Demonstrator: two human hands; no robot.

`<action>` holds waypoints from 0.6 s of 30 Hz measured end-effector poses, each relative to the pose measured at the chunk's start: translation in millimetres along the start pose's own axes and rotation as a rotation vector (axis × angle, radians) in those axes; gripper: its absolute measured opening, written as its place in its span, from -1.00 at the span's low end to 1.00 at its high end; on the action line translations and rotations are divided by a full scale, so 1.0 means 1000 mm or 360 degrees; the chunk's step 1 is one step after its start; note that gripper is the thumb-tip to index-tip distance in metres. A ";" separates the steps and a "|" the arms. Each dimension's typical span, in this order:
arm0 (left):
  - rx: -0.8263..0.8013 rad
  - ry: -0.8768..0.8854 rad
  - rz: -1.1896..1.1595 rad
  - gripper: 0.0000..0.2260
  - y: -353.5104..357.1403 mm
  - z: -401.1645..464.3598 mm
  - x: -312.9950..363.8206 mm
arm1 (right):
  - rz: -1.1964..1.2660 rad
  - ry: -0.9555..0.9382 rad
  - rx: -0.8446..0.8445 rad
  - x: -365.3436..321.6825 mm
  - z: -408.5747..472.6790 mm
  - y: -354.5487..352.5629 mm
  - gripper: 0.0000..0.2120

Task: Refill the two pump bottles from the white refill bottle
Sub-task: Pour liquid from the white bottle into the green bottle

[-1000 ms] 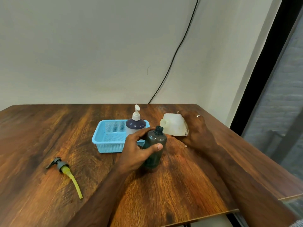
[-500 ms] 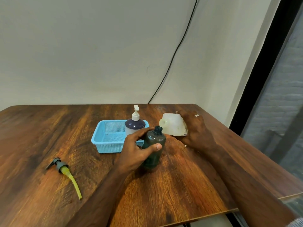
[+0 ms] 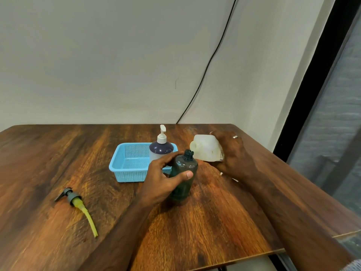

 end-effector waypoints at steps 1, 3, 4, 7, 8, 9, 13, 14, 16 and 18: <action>0.0000 -0.0003 0.0005 -0.61 0.000 0.000 0.000 | 0.0003 0.0009 -0.0015 0.001 0.000 0.001 -0.30; 0.0000 -0.0001 0.0009 -0.60 0.000 0.000 0.000 | -0.0004 0.0005 -0.0014 0.002 0.000 0.000 -0.29; -0.0001 -0.0002 0.0010 -0.60 0.000 0.000 0.001 | -0.0006 -0.0001 -0.0010 0.001 0.000 0.000 -0.30; -0.0009 -0.0005 0.0014 -0.60 0.000 0.000 0.001 | -0.0002 -0.0004 -0.0012 0.000 0.000 -0.001 -0.31; -0.0016 -0.0009 0.0015 -0.60 0.000 0.000 0.001 | 0.0002 -0.0002 -0.0015 0.000 0.000 -0.001 -0.31; -0.0020 -0.0016 0.0014 -0.60 0.000 0.000 0.001 | 0.0004 -0.0001 -0.0014 0.000 0.000 -0.001 -0.31; -0.0011 -0.0028 0.0008 -0.60 0.000 0.000 0.000 | 0.0000 -0.0018 0.0005 0.000 0.000 -0.002 -0.31; -0.0008 -0.0030 0.0006 -0.60 0.000 0.000 0.000 | 0.0002 -0.0018 0.0003 -0.001 -0.001 -0.002 -0.31; -0.0004 -0.0036 0.0012 -0.60 0.000 0.001 -0.001 | 0.0008 -0.0010 -0.0004 0.000 0.000 -0.002 -0.31; -0.0001 -0.0040 0.0014 -0.61 0.000 0.001 -0.001 | 0.0020 -0.0005 -0.0005 0.000 0.000 -0.001 -0.32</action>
Point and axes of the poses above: each hand's wrist, its own z-axis towards the middle knuckle, its own y-axis out of the palm, x = y × z, the point moved 4 cm from there along z, towards the middle knuckle, and after that the axes turned 13 degrees about -x, right-handed, at the moved point
